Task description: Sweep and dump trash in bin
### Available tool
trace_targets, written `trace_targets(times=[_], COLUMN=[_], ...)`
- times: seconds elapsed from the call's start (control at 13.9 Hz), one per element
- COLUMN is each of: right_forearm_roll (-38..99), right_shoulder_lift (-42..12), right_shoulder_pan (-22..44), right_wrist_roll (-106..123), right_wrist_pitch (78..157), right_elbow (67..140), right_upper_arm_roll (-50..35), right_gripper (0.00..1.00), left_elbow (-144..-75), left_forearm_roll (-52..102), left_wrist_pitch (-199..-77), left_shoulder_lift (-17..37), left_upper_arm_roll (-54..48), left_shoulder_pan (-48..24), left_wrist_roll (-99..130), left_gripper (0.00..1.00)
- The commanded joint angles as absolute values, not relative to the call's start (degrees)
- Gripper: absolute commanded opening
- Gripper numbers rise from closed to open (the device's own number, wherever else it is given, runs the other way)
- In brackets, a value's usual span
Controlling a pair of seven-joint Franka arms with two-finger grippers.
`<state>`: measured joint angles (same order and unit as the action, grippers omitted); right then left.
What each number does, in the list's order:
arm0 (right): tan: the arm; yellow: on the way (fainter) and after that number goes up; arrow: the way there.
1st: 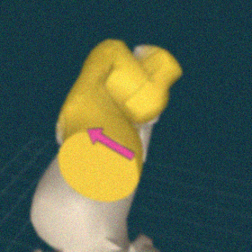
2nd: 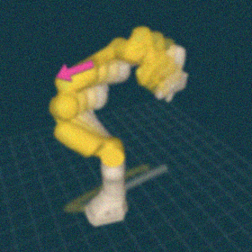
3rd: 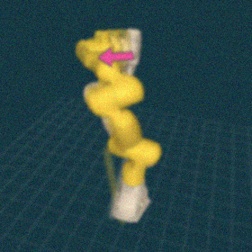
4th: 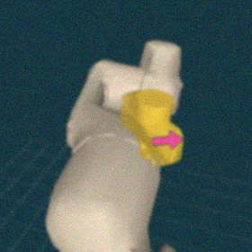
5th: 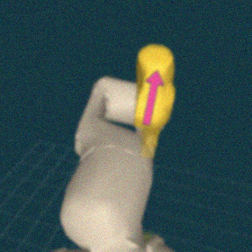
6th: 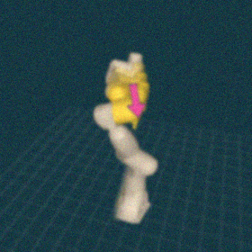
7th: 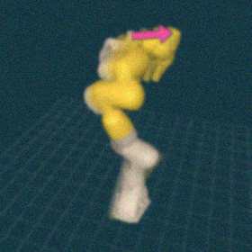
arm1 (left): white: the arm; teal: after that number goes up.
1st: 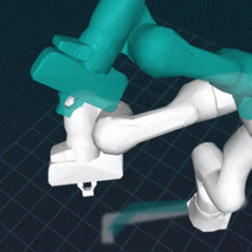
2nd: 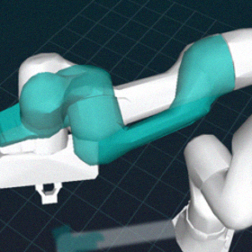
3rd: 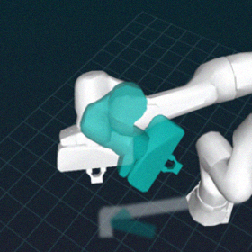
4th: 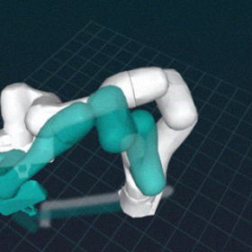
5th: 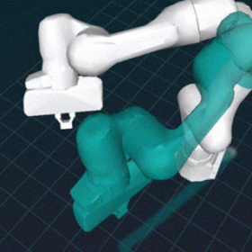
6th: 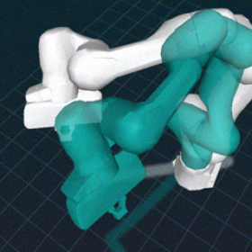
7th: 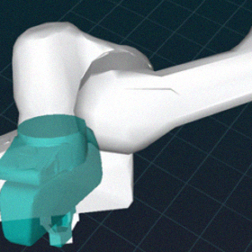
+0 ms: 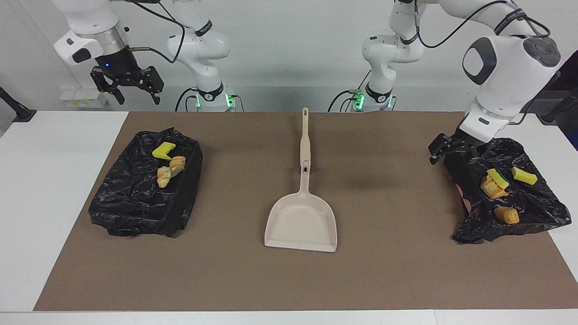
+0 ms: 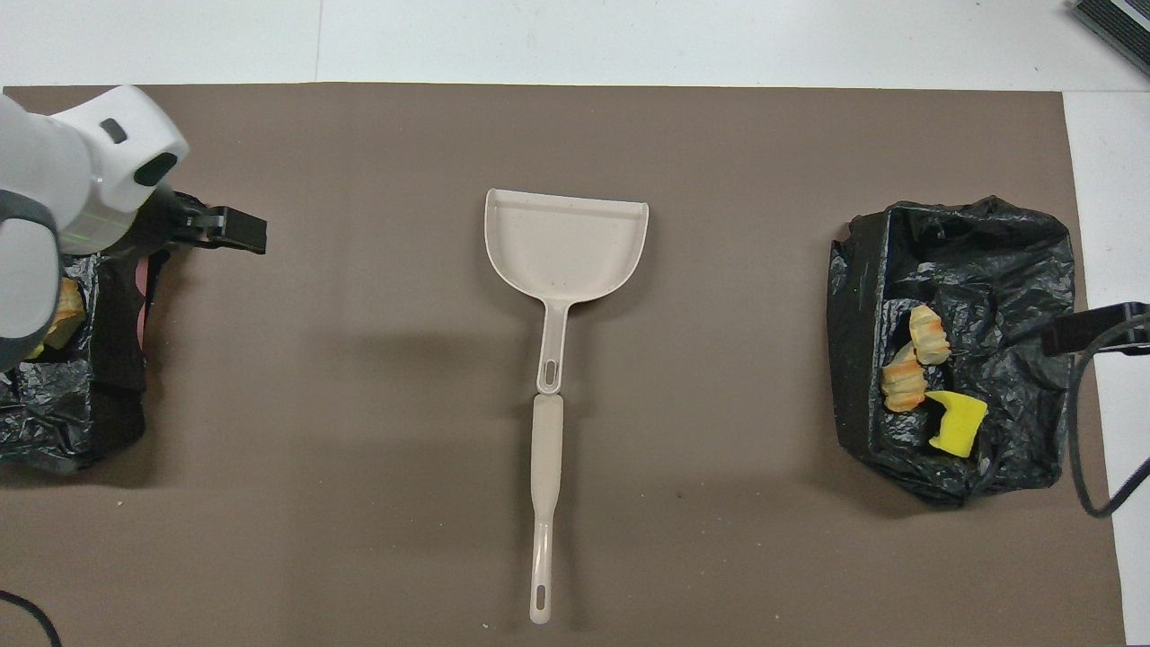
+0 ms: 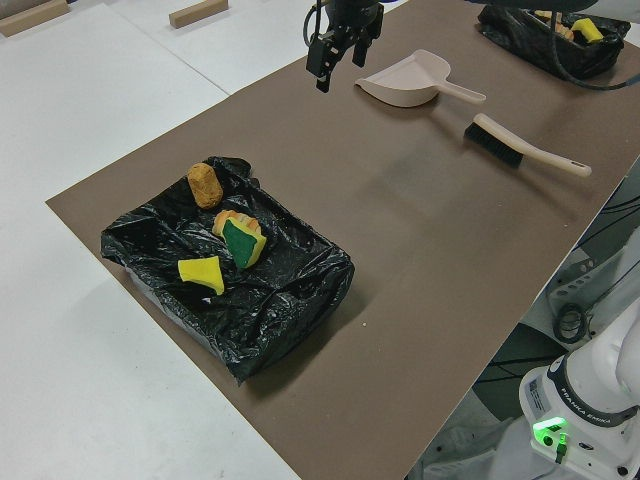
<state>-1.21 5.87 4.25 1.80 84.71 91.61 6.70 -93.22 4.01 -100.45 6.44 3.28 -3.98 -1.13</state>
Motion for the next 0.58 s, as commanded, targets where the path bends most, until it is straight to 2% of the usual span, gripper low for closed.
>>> trace_targets(times=[0.0,0.5], right_forearm_roll=[-1.8,-1.8], right_shoulder_lift=[7.4,7.4], right_shoulder_pan=[4.0,4.0], right_wrist_roll=[3.8,3.8], right_wrist_pitch=[85.2,85.3], right_elbow=[93.4,93.4], right_upper_arm_roll=[6.6,6.6], right_gripper=[1.00,1.00], left_elbow=[-91.8,-93.5], left_forearm_roll=[4.2,2.4], left_wrist_pitch=[-93.7,-86.0], left_shoulder_lift=[4.4,-2.9], left_upper_arm_roll=[4.1,4.0], left_shoulder_pan=[-2.8,-2.9], left_wrist_roll=[-0.9,-1.7], left_gripper=[1.00,1.00])
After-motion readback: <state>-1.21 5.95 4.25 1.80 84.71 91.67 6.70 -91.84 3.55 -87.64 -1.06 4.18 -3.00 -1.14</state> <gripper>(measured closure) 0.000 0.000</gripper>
